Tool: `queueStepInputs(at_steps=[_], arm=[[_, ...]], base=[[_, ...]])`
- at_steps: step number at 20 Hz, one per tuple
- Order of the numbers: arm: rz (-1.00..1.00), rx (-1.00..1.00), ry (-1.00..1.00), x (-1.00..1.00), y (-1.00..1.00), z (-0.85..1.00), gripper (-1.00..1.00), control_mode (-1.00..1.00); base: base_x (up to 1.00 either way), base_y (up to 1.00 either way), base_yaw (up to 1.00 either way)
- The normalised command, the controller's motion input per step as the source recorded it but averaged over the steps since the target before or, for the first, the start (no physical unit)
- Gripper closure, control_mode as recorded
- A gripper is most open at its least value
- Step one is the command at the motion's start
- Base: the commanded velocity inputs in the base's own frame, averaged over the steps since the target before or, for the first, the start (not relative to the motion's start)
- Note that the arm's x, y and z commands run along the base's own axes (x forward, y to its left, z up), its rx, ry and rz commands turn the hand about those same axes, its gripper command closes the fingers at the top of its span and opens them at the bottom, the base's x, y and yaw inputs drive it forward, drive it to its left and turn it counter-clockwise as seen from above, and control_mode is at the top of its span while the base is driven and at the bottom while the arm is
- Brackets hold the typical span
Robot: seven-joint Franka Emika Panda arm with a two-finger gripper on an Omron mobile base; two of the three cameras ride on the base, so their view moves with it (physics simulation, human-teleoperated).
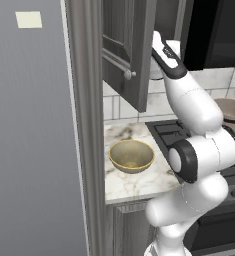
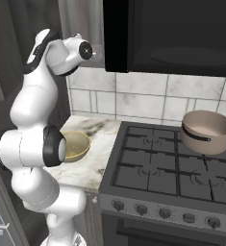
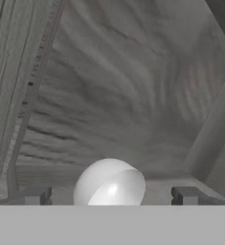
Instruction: Open the cabinet and move the ladle to the pot. Then close the cabinet.
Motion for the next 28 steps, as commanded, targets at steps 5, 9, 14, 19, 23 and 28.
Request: queueStepInputs(at_steps=[5,9,14,19,23,28], arm=[[0.0,0.01,0.01,0.0,0.19,0.0,-1.0,-1.0],[0.0,0.0,0.03,0.02,0.19,0.0,-1.0,-1.0],[0.0,0.0,0.03,0.1,0.16,0.0,-1.0,-1.0],[0.0,0.0,0.05,0.1,0.24,0.0,1.0,-1.0],[0.0,0.0,0.02,0.01,0.1,0.0,1.0,-1.0],[-0.02,0.01,0.0,-0.01,0.0,0.01,1.0,-1.0]], base=[[0.0,0.0,0.0],[0.0,0.0,0.0],[0.0,0.0,0.0],[0.0,0.0,0.0],[0.0,0.0,0.0],[0.0,0.0,0.0]])
